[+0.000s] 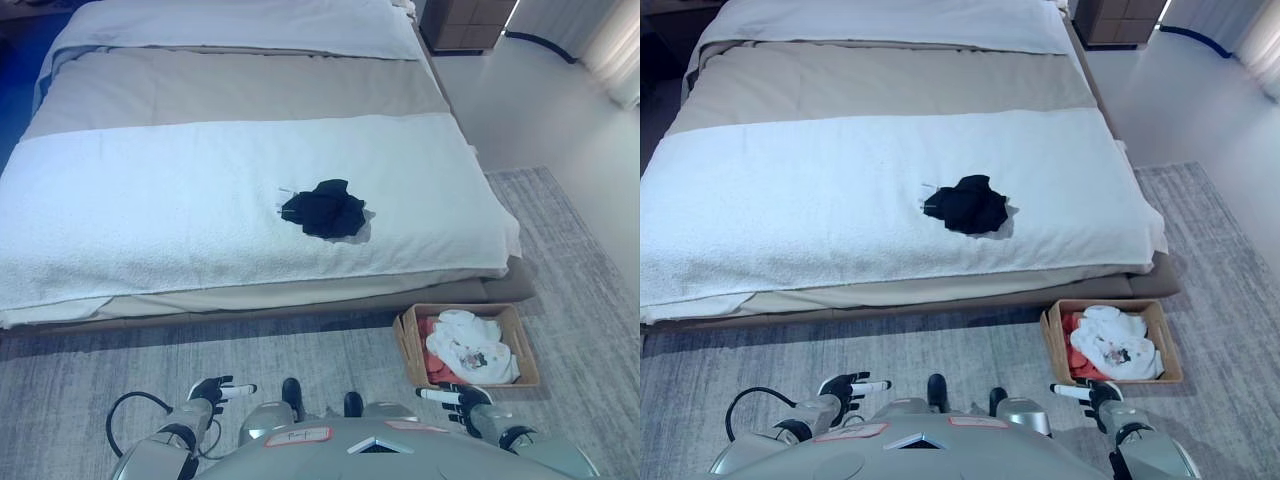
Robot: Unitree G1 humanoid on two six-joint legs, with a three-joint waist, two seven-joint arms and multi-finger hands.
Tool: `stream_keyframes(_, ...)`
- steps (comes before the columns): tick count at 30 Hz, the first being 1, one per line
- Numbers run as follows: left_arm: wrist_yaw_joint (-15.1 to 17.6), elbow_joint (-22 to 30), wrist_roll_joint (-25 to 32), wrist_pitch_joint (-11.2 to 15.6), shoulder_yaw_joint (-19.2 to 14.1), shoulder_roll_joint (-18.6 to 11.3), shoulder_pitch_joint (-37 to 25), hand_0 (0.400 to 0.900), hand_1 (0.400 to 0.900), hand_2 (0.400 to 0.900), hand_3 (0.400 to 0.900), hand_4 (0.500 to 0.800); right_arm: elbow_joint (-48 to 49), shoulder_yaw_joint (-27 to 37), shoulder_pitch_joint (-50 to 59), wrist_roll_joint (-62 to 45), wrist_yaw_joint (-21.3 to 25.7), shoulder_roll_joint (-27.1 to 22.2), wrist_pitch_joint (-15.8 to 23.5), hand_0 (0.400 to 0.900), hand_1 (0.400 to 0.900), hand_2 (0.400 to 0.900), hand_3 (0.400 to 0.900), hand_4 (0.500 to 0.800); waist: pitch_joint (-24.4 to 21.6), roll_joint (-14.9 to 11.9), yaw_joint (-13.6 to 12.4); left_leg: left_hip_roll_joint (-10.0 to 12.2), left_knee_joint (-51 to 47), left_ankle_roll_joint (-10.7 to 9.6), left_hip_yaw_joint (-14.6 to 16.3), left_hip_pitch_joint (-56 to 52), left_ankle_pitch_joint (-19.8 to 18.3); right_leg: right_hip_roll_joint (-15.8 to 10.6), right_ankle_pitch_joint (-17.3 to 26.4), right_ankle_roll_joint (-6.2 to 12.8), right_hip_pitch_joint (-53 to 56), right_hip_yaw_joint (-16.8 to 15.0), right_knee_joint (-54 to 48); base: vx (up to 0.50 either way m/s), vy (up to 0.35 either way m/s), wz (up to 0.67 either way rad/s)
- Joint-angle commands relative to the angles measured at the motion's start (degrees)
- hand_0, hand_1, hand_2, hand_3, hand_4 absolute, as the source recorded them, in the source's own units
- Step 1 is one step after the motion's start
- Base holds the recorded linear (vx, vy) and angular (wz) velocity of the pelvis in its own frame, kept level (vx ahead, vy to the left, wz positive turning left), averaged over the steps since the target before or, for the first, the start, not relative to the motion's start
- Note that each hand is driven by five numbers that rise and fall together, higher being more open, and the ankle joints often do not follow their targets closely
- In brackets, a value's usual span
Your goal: Put the clothes on the bed into the basket.
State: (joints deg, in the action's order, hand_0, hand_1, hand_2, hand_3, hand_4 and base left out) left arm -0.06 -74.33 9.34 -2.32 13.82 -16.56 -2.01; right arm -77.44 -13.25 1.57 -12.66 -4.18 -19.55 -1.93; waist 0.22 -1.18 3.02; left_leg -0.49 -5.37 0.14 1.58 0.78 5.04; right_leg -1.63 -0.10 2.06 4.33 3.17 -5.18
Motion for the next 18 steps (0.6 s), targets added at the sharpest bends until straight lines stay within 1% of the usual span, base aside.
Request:
stream_keyframes(1,1.0,-2.0,0.0,1.2,-2.2,-2.0,-4.7,0.9,0.9,0.9,0.9,0.8,-1.9,-1.0,2.2,-0.3,0.5,-2.1,0.3,0.9,0.9,0.9,0.9,0.8,1.7,0.4,-0.9,2.8,0.4,-3.2,1.0,-5.8,-8.7,-1.7,-1.6,2.22,-0.7,1.2,0.2,0.0,0.0,0.0)
stream_keyframes(11,0.3,-2.3,-0.2,1.0,-1.6,-1.8,-4.5,0.9,0.9,0.9,0.9,0.8,-1.7,-1.2,2.2,-0.3,0.2,-2.2,0.1,0.9,0.9,0.9,0.9,0.8,2.1,0.4,-0.8,3.6,0.4,-3.6,0.5,-5.8,-8.4,-0.9,-2.5,1.54,-0.6,1.7,0.7,0.01,-0.037,0.1)
stream_keyframes(14,0.2,-2.1,-0.3,0.9,-1.5,-2.1,-4.6,0.9,0.9,0.9,0.9,0.8,-1.4,-1.3,2.2,-0.3,0.0,-2.5,0.1,0.9,0.9,0.9,0.9,0.8,2.4,0.5,-0.8,4.1,0.6,-3.9,0.2,-5.5,-8.0,-0.5,-3.5,0.89,-1.1,1.7,1.9,-0.01,-0.076,0.16)
stream_keyframes(18,0.0,-2.0,-0.4,0.8,-1.2,-2.3,-5.0,0.9,0.9,0.9,0.9,0.8,-1.2,-1.1,2.3,-0.7,0.1,-3.2,0.1,0.9,0.9,0.9,0.9,0.8,3.2,0.2,-0.7,4.7,3.7,-4.6,-0.9,-2.9,-8.1,0.3,-4.4,-0.23,-2.3,2.0,3.5,-0.04,-0.109,0.28)
